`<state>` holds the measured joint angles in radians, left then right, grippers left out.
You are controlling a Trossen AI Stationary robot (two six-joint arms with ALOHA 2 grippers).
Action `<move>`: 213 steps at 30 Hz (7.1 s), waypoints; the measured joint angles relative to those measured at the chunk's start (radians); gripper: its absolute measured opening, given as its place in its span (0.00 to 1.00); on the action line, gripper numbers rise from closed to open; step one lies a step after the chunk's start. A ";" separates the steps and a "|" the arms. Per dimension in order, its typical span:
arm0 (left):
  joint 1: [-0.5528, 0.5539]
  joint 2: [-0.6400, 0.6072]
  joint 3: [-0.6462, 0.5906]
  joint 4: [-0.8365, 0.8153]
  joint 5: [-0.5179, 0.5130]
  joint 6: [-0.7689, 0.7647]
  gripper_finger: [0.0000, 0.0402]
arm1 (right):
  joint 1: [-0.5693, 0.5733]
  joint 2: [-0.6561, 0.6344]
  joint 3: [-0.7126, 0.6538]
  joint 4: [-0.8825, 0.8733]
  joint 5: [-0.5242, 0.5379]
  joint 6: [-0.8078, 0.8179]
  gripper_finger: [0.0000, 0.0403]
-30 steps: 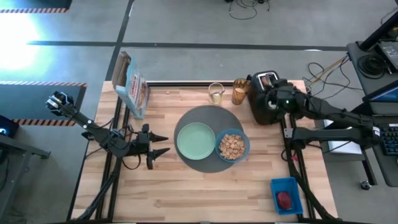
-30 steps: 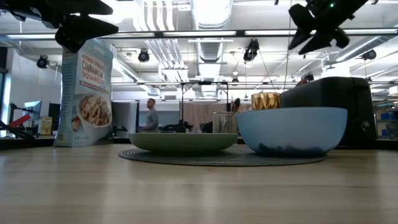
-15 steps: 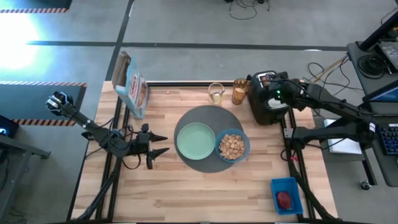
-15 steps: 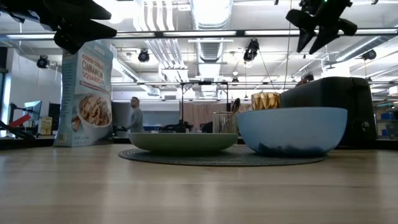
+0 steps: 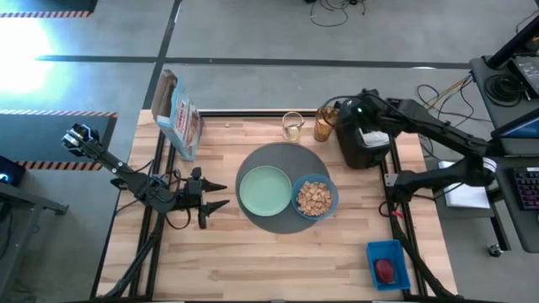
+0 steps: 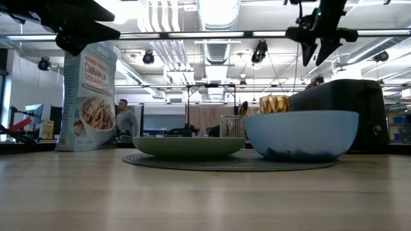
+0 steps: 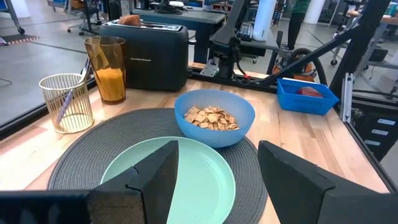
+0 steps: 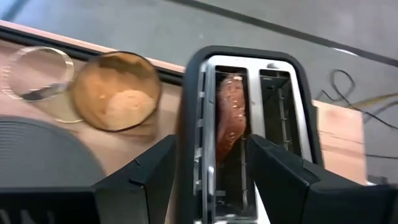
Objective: Arrange a breakfast setting
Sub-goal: Put the toasted bread from the toaster on the green plate, then put the purple spoon on the table to the right of the blue bowl
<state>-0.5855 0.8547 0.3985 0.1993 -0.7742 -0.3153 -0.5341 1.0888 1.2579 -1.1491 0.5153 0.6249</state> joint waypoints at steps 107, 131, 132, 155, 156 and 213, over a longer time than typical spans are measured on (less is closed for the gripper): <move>0.000 -0.018 0.000 -0.039 -0.002 -0.042 0.51 | 0.281 0.124 0.053 0.457 -0.366 -0.124 0.04; 0.000 -0.018 0.000 -0.040 0.000 -0.037 0.51 | 0.618 0.422 -0.118 0.948 -0.206 -0.355 0.04; 0.000 -0.018 0.000 -0.040 0.000 -0.037 0.51 | 0.623 0.428 -0.115 0.952 -0.195 -0.395 0.04; 0.000 -0.010 -0.001 -0.042 0.000 -0.043 0.51 | 0.645 0.628 -0.063 0.910 -0.095 -0.703 0.05; 0.000 -0.009 0.000 -0.042 0.000 -0.043 0.51 | 0.645 0.628 -0.061 0.909 -0.103 -0.696 0.06; 0.000 -0.003 -0.001 0.002 -0.034 -0.046 0.51 | 0.156 0.354 -0.051 0.671 -0.239 -1.317 0.30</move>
<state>-0.5854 0.8513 0.3977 0.2014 -0.8081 -0.3617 -0.3779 1.4431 1.2068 -0.4784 0.2768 -0.6921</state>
